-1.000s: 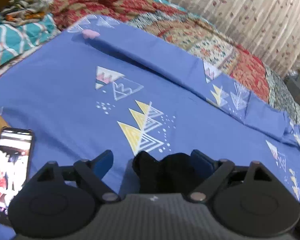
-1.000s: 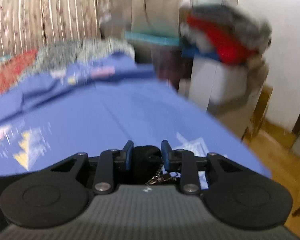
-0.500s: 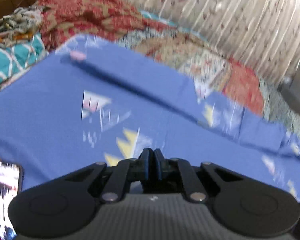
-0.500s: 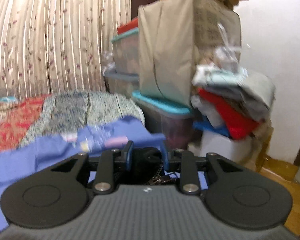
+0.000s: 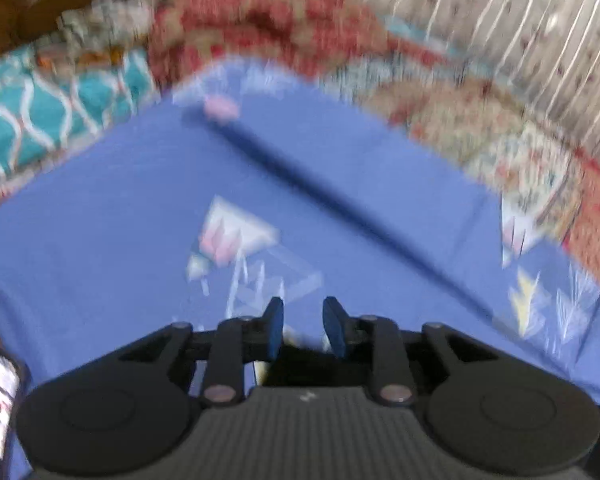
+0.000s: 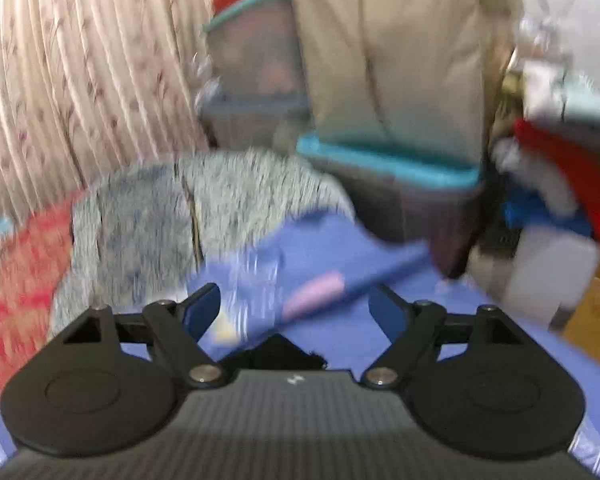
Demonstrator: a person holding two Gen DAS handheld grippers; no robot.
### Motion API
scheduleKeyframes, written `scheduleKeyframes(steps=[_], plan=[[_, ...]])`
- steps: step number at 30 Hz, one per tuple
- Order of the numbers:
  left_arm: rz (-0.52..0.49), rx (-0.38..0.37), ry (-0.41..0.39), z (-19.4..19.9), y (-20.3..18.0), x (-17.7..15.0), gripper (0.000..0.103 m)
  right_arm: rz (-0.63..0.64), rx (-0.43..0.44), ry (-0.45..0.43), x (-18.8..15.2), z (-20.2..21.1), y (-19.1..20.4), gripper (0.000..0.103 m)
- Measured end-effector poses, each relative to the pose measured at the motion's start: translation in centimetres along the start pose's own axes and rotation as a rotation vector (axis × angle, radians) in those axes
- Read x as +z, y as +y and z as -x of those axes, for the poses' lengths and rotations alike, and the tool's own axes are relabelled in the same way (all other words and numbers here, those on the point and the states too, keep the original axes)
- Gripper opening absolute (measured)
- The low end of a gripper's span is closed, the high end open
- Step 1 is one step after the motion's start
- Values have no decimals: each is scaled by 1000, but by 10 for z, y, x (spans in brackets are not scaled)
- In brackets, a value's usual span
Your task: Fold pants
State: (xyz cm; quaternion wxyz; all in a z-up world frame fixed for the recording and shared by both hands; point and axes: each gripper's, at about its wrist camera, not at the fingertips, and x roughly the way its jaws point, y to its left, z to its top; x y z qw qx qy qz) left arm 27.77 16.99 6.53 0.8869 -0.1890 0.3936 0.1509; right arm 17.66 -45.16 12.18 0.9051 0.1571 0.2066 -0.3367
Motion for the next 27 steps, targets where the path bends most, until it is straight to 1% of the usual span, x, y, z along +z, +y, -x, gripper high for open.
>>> scheduleKeyframes(steps=[2,4,6,8,9,10,11,12,13,15,16,17,19,22,25,27], plan=[[5,-51,9,6,13,-8,23,69,45,42,-30,2,3,82],[-30,-94,1,24,29,-16,25,143,86,70,-58,12,-4,82],[-72,-128,-4,47,51,-24,33,181,138,110,-77,25,-15,82],[-101,-133,-8,69,72,-36,53,172,188,149,-93,43,-25,82],[-105,-139,-1,79,85,-43,58,157,243,186,-100,52,-25,81],[-99,-150,18,89,98,-52,66,146,319,223,-107,63,-24,81],[-88,-161,44,97,109,-59,80,144,400,255,-115,75,-20,81],[-70,-176,77,104,120,-69,85,161,487,286,-124,89,-11,81],[-52,-192,97,109,129,-78,88,193,554,303,-133,103,-1,81],[-17,-238,131,120,144,-97,91,252,652,304,-152,136,14,81],[2,-259,154,123,149,-105,97,255,684,313,-161,148,17,81],[20,-273,178,123,151,-111,100,252,710,334,-171,161,17,80],[68,-306,220,124,158,-124,100,239,707,345,-183,177,7,80],[115,-366,263,123,159,-136,100,169,633,337,-186,195,-33,77],[119,-386,278,122,154,-148,100,58,503,297,-177,207,-94,76],[131,-399,293,120,151,-155,100,-46,388,258,-172,216,-140,75]])
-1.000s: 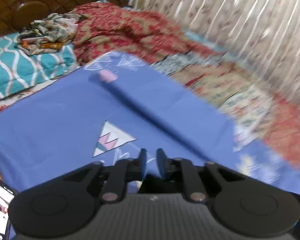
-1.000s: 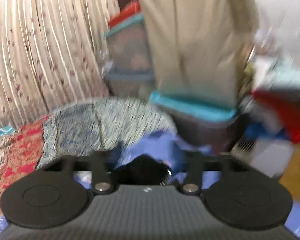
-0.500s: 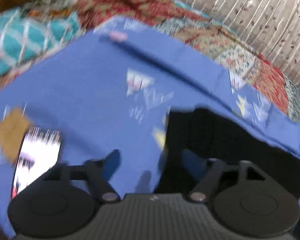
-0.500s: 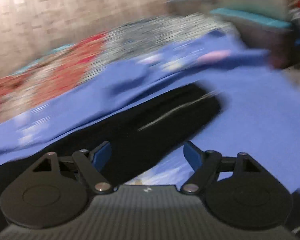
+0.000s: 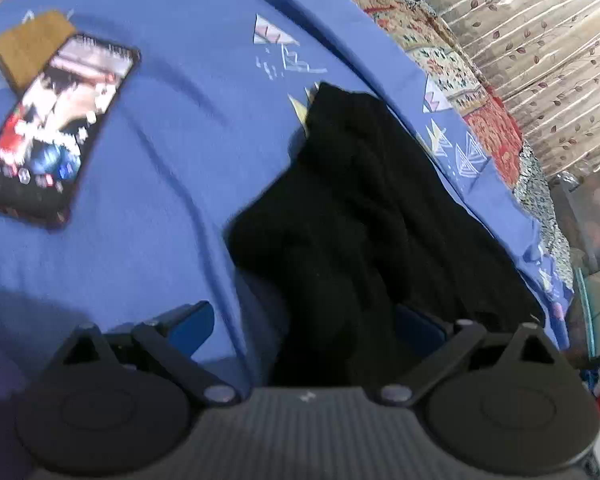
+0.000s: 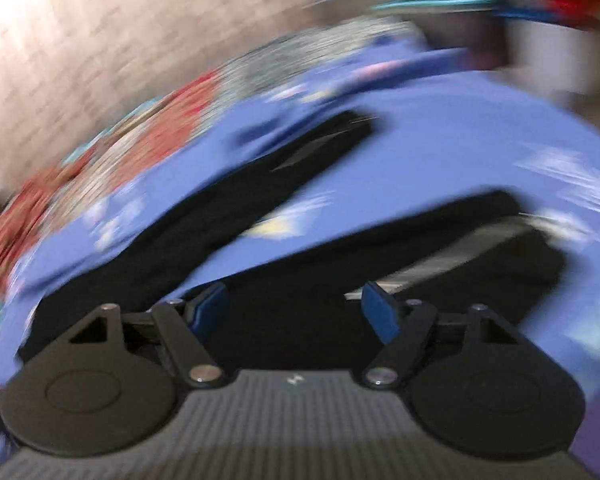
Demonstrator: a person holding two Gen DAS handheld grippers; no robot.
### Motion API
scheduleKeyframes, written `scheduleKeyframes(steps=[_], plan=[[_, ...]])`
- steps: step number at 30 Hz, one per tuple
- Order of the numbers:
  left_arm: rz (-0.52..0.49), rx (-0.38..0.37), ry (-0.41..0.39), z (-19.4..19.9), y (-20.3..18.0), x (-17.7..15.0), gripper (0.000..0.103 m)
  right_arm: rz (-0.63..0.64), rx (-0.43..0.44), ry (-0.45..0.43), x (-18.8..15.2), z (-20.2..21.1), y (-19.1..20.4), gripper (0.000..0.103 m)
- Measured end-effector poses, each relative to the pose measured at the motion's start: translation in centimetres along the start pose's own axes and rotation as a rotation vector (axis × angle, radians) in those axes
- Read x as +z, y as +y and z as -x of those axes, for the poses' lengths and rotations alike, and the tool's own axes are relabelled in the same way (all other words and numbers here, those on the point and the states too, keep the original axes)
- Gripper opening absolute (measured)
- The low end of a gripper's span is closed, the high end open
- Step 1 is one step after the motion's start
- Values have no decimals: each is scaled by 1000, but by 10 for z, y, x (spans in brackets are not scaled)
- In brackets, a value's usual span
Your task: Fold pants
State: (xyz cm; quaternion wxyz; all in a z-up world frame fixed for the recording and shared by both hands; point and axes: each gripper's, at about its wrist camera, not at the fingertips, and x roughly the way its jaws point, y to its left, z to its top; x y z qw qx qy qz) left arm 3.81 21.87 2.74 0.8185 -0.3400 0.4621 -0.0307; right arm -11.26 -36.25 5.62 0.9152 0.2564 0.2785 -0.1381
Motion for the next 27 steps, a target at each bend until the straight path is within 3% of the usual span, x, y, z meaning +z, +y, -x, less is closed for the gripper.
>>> scheduleKeyframes(steps=[3,5,10,12,14,15,16,17,19,22,25,27], plan=[[25,-8,11,-7,-2,-8,98,-169,-126,-67,-1,26,-54,75],[39,-7,9,-10,-4,-10,92,-241,-194,-81,-7,30,-77,75],[89,29,-4,-15,-7,-12,81,-331,-196,-94,-15,10,-97,75],[91,46,-11,-16,-9,-12,72,-356,-172,-94,-12,-3,-99,75],[90,61,-17,-18,-12,-10,49,-389,-173,-80,-10,-22,-100,74],[91,67,-18,-21,-12,-10,41,-401,-181,-87,-10,-20,-105,71],[101,75,-9,-25,-12,-9,24,-395,-183,-96,-8,-22,-106,57],[116,79,7,-30,-11,-9,16,-384,-190,-90,-6,-23,-104,38],[126,92,17,-35,-12,-11,8,-369,-239,-70,-4,-20,-107,13],[60,131,-2,-27,-26,-16,7,-366,-289,-143,-2,0,-104,9],[28,118,-15,-4,-32,-23,7,-406,-330,-226,1,23,-111,8],[18,98,-12,5,-28,-29,8,-408,-419,-246,-3,28,-116,8]])
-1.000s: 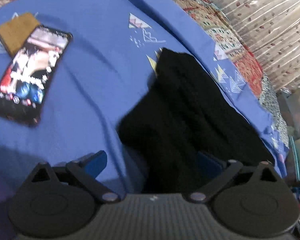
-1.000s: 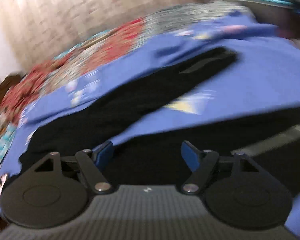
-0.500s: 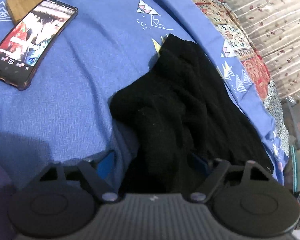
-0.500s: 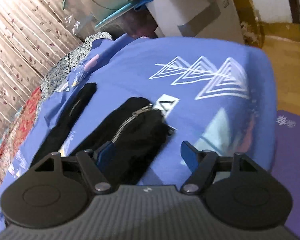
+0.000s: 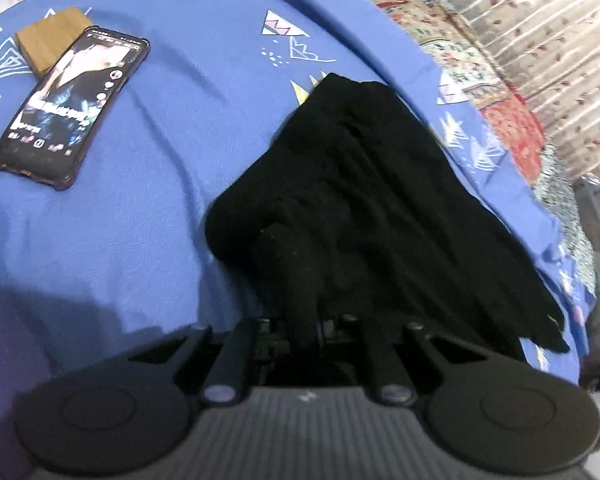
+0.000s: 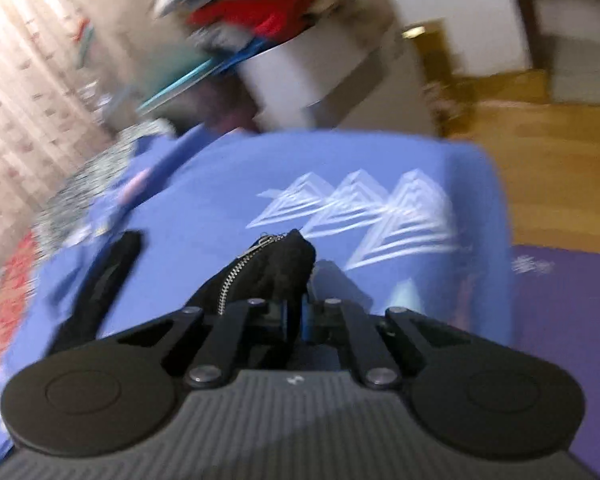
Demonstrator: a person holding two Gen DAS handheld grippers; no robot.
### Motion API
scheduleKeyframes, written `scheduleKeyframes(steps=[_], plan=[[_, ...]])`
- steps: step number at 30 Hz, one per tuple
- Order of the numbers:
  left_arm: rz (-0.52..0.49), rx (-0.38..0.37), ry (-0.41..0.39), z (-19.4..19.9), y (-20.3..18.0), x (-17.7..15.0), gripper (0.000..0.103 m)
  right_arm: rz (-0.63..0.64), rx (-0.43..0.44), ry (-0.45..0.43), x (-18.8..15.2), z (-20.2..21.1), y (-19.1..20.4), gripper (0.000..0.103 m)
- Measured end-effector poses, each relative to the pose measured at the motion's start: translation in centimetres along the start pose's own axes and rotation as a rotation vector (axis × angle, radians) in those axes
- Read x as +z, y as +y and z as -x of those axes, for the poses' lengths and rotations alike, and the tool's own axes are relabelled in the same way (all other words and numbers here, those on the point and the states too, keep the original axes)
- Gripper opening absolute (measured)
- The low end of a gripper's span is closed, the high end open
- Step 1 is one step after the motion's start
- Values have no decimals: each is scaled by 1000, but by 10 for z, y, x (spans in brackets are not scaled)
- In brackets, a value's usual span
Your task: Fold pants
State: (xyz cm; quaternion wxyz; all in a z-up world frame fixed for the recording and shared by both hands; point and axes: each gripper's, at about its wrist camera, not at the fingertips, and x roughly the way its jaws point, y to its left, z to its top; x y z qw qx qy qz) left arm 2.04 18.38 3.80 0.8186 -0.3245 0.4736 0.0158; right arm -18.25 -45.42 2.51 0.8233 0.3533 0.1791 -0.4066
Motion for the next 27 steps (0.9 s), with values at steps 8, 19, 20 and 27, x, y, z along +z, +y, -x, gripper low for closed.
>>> scheduleKeyframes(steps=[8,19,20,27], plan=[[-31,40,45,-2,16,-11,33,67,-132,1,-8,-1,0,55],[-484,197,-292,25,-61,93,58,123,2,-93,51,23,65,55],[-540,208,-301,10,-78,107,62,143,35,-78,54,18,79,55],[-806,285,-301,-108,-157,132,71,268,184,133,59,-63,204,56]])
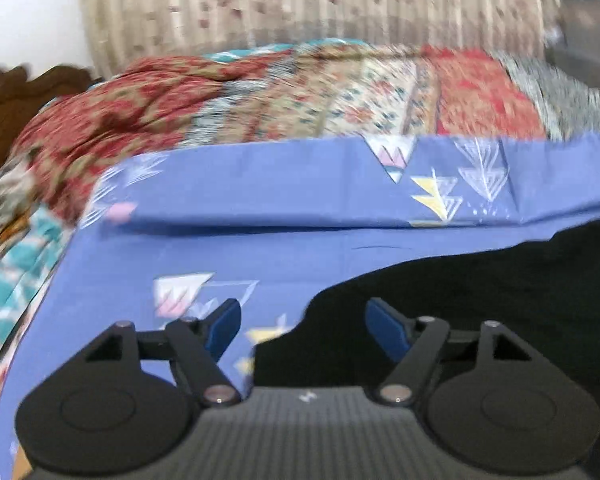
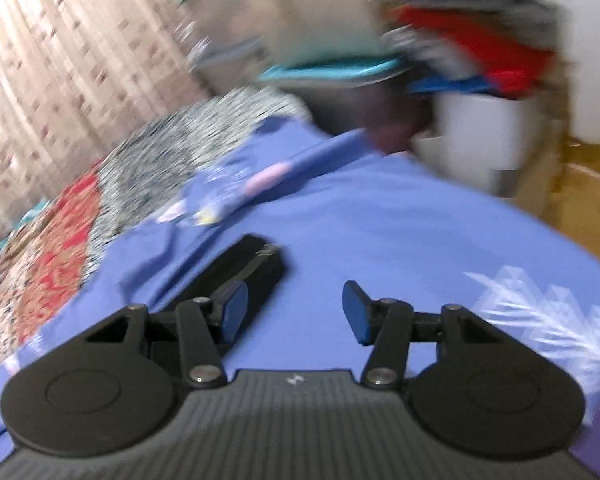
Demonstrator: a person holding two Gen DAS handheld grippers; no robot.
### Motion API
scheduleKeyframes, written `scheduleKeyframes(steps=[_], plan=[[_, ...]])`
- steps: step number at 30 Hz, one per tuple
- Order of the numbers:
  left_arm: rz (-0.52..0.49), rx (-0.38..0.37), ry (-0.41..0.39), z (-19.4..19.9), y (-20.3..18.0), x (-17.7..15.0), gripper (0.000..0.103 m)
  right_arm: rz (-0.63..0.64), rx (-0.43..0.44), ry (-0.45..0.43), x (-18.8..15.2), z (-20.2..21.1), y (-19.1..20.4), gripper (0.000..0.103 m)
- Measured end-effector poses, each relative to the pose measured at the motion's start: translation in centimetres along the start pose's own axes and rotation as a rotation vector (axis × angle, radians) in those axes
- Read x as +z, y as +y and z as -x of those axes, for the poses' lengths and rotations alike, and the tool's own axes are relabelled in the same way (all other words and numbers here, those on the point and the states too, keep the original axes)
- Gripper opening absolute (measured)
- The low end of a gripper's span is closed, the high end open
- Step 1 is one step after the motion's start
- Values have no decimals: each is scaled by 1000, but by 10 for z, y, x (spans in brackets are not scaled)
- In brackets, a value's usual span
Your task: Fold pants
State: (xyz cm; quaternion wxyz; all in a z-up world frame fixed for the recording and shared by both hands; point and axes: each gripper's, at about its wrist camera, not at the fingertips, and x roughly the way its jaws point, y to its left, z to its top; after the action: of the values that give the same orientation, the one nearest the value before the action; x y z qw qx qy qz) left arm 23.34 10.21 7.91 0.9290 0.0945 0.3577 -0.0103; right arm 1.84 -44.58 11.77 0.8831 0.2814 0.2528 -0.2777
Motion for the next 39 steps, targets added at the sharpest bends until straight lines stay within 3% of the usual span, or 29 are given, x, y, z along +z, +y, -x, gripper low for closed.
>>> scheduleKeyframes(steps=[6,9,13,15,16,17,19,24,29,36,39], plan=[[-189,-11,27,-57,-43,-7,73,92,-11,136,34,-122,76,57],[-209,-10,55,-75,-48,-12,71,74,-107,201,35,-188,101,57],[-215,-26,78,-82,-50,-18,20,6,-227,274,30,-258,106,71],[-238,-16,63,-79,-54,-19,13,-3,-278,297,24,-281,102,71],[-249,-9,53,-77,-56,-20,12,20,-294,286,20,-285,102,67],[-255,0,40,-71,-58,-20,11,55,-306,270,19,-286,107,43],[-243,13,5,-59,-57,-18,11,107,-306,262,19,-280,108,5],[-172,37,-84,-13,-50,-14,11,-60,-171,208,41,-226,70,5],[-124,26,-159,52,-40,-29,11,-129,-46,144,48,-139,35,5],[-50,-4,-238,155,-25,-86,11,-246,42,83,6,-3,-57,5],[-39,-25,-237,192,-22,-124,11,-306,40,87,-23,34,-103,5]])
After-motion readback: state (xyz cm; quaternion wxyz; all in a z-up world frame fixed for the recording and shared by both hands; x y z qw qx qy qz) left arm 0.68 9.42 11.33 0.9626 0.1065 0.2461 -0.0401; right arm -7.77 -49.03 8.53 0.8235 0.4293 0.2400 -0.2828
